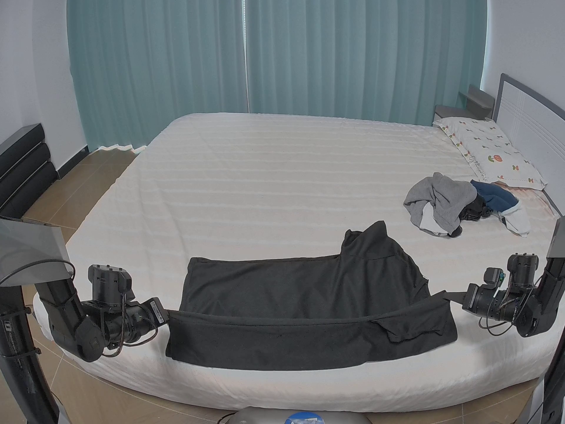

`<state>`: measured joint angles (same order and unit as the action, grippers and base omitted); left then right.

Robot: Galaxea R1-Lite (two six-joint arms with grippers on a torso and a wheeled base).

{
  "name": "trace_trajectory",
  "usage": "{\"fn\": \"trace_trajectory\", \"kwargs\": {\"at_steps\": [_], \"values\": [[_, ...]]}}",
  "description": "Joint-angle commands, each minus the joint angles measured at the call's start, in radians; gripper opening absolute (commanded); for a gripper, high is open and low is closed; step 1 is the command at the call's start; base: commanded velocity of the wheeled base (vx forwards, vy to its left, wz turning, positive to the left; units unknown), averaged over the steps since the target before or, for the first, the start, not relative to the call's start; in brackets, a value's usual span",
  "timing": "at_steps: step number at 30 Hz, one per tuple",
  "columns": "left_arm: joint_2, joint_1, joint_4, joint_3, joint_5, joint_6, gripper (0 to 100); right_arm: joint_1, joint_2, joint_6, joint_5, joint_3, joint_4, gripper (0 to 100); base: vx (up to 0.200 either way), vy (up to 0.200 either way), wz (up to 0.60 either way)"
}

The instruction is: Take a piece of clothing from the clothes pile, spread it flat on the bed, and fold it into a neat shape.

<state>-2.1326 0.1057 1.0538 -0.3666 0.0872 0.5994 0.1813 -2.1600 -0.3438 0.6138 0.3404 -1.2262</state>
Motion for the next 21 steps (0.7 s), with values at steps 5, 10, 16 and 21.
{"fn": "trace_trajectory", "kwargs": {"at_steps": [5,10,16,21], "values": [[0.019,0.005,0.003,0.028,0.0,-0.023,0,0.02,0.051,0.002,0.003,-0.024,-0.01,0,0.0,0.0,0.0],[0.014,0.003,0.005,0.015,0.0,-0.021,0,0.015,0.011,0.002,0.001,-0.015,-0.01,0,0.0,0.0,0.0],[-0.027,0.002,0.012,-0.011,0.0,-0.016,0,0.004,-0.054,-0.004,-0.002,0.029,-0.012,0,0.0,0.0,0.0],[-0.078,0.002,0.012,-0.043,-0.001,-0.012,0,-0.014,-0.101,-0.007,-0.013,0.069,-0.013,0,0.0,0.0,0.0]]}}
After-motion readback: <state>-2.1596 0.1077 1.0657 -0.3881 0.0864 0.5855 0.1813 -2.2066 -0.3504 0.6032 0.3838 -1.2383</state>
